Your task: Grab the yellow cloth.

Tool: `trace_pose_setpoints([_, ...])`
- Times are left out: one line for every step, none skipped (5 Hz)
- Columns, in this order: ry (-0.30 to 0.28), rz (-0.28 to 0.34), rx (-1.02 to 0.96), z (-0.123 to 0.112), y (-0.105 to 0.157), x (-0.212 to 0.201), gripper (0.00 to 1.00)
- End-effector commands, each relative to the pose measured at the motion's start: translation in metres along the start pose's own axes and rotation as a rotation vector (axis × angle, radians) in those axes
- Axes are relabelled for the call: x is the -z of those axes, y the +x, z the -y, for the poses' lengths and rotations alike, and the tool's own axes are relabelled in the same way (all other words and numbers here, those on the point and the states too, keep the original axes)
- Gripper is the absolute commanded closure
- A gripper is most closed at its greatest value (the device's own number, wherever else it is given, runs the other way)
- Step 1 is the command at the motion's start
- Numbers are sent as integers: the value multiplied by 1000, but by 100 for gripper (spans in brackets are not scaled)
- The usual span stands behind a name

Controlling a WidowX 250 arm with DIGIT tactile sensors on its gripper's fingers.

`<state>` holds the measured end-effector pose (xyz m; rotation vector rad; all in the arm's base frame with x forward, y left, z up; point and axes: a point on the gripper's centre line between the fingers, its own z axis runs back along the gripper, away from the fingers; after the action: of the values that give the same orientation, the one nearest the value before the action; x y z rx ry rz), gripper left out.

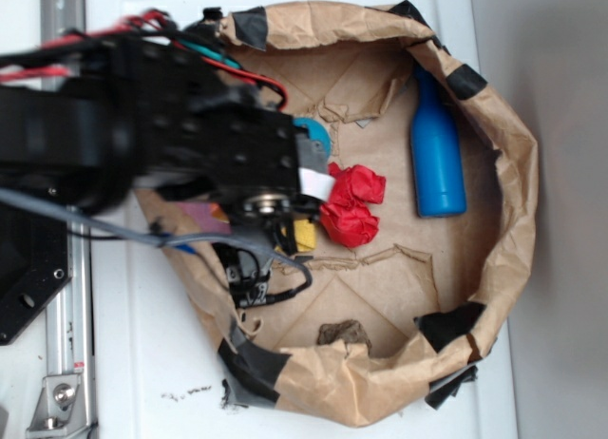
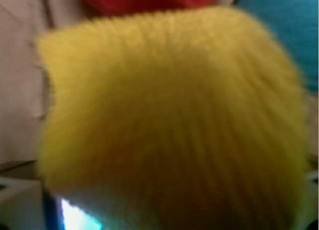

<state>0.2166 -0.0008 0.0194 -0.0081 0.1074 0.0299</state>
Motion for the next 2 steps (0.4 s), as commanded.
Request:
trace_pose_setpoints([86, 106, -2, -5, 8, -39, 100])
trace_pose_setpoints([69, 332, 62, -3, 5, -90, 100])
